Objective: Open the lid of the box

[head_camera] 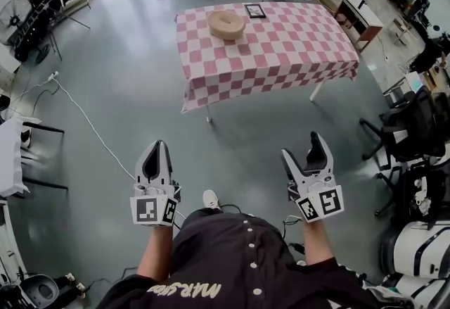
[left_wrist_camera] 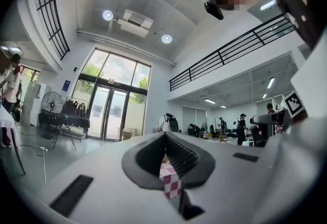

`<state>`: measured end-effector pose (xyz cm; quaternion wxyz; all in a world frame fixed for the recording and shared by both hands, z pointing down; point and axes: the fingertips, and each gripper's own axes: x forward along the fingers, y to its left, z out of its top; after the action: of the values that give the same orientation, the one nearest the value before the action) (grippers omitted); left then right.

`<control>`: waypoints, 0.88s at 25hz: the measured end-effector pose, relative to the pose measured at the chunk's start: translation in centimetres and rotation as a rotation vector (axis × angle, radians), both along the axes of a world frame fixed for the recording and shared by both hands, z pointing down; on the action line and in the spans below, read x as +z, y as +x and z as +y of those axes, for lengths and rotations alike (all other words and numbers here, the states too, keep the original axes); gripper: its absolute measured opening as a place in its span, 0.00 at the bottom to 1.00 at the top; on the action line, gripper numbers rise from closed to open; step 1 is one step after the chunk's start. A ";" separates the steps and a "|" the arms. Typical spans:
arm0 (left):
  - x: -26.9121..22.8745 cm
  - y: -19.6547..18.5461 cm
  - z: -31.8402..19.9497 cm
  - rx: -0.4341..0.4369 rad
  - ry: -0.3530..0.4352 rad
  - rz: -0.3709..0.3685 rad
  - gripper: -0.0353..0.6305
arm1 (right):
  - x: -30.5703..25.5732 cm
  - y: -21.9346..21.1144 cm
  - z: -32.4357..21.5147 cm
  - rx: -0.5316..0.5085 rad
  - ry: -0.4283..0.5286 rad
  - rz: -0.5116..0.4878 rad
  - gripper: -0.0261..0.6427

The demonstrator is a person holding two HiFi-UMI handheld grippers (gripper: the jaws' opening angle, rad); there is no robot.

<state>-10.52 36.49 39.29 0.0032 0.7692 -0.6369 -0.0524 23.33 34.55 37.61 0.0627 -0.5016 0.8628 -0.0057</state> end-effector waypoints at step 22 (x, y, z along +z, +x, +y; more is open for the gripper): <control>-0.1 -7.2 -4.4 0.091 0.014 -0.004 0.07 | -0.4 -6.5 -2.5 0.100 0.008 0.017 0.59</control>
<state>-17.75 32.09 39.22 -0.0011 0.7976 -0.6007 -0.0549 16.79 32.02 37.22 0.0575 -0.5438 0.8372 0.0052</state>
